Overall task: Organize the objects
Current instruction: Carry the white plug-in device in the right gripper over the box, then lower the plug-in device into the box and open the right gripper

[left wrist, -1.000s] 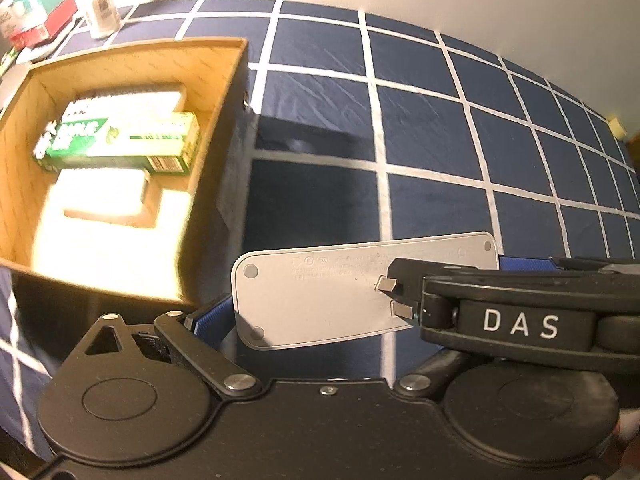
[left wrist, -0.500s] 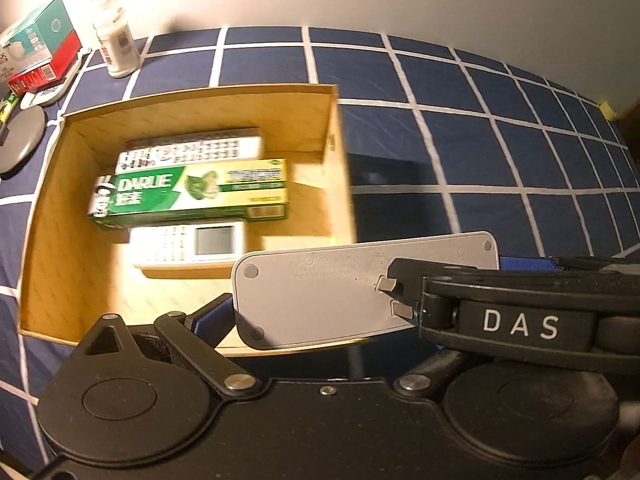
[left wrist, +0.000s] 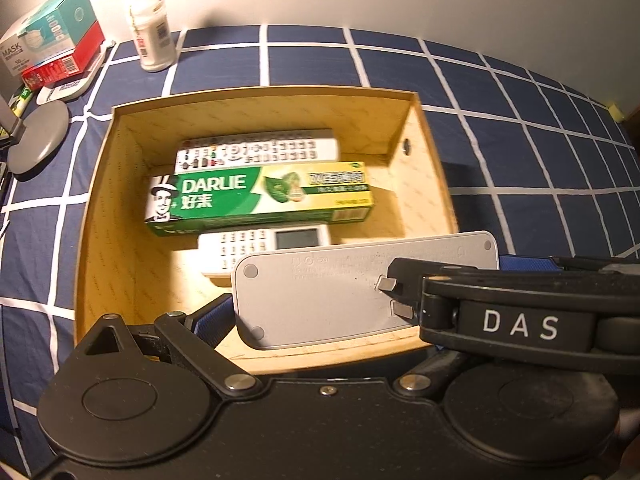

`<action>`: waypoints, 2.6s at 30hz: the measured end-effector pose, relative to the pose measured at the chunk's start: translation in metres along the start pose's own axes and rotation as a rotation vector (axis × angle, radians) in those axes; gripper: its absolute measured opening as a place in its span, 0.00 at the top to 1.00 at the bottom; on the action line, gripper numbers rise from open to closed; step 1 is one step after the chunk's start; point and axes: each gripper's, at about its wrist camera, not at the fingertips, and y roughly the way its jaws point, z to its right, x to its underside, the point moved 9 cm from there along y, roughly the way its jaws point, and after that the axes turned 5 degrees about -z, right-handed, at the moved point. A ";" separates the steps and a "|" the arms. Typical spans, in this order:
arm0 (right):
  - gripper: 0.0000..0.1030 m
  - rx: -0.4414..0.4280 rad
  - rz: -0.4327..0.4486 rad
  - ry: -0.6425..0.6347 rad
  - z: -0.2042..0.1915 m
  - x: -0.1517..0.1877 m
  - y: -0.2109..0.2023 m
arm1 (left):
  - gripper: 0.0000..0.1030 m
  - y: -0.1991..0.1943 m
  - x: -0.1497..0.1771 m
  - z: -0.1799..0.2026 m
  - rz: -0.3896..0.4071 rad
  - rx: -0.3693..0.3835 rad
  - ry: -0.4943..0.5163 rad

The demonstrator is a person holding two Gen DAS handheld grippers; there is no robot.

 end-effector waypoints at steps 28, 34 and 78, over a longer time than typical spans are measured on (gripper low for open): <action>0.22 0.024 -0.183 0.050 -0.036 -0.040 0.129 | 0.09 0.099 -0.036 -0.088 -0.199 0.022 -0.016; 0.22 0.038 -0.189 0.056 -0.036 -0.045 0.133 | 0.09 0.104 -0.042 -0.089 -0.212 0.038 -0.016; 0.19 0.049 -0.012 0.000 -0.028 -0.028 0.038 | 0.07 0.033 -0.008 -0.053 -0.075 0.021 -0.036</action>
